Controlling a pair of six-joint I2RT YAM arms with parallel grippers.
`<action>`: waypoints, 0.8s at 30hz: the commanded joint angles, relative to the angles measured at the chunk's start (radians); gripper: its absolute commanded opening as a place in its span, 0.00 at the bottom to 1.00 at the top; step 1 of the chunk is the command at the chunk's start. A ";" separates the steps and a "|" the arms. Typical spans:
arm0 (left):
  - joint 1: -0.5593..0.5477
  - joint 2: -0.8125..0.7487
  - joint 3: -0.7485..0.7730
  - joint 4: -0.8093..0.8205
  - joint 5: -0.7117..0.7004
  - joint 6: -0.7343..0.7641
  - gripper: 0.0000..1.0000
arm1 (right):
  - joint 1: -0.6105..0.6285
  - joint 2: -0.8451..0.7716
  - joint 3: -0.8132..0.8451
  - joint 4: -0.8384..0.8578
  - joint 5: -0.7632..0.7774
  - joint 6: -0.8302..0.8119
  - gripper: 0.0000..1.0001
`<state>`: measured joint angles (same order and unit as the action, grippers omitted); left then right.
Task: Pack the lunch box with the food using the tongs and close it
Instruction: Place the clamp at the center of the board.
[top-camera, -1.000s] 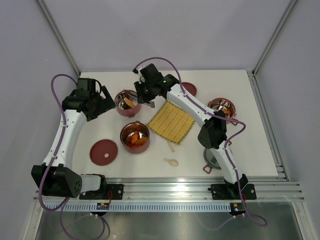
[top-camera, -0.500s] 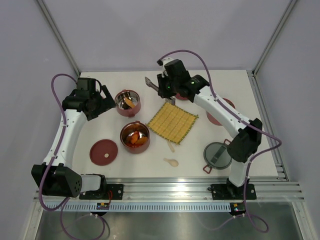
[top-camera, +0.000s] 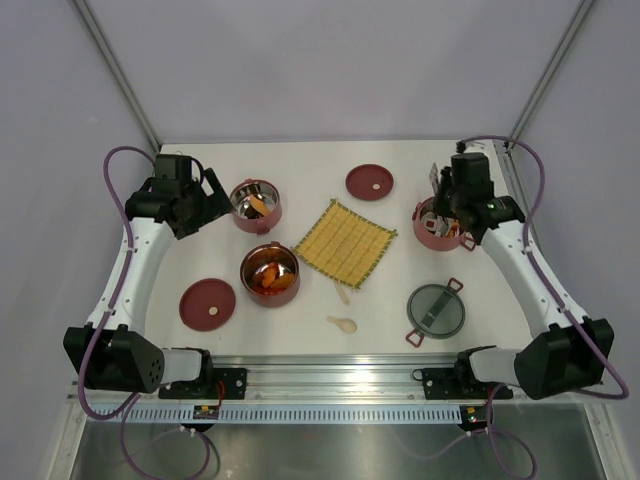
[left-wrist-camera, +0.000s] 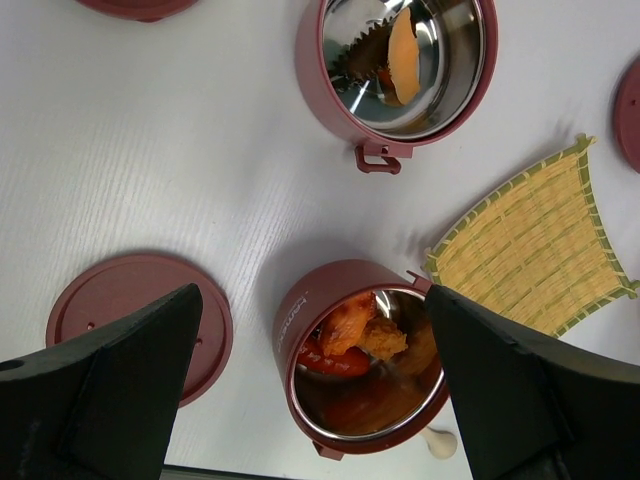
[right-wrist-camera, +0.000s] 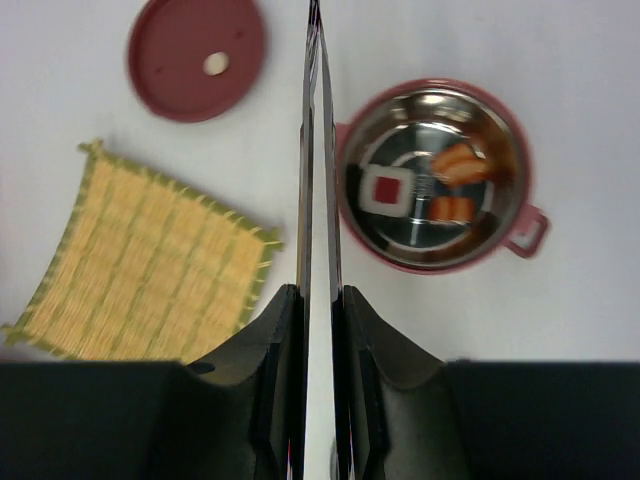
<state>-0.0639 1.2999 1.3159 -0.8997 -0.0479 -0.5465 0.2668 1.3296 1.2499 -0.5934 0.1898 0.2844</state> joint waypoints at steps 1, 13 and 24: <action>0.006 0.004 0.005 0.045 0.026 0.007 0.99 | -0.111 -0.090 -0.056 0.080 0.057 0.059 0.18; 0.006 -0.016 -0.009 0.045 0.031 0.011 0.99 | -0.259 0.182 0.163 0.064 -0.024 0.061 0.18; 0.006 -0.025 -0.017 0.041 0.025 0.013 0.99 | -0.259 0.560 0.551 0.000 0.020 0.216 0.15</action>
<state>-0.0639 1.2972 1.2984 -0.8906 -0.0338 -0.5465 0.0055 1.8397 1.7000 -0.6098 0.1902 0.4423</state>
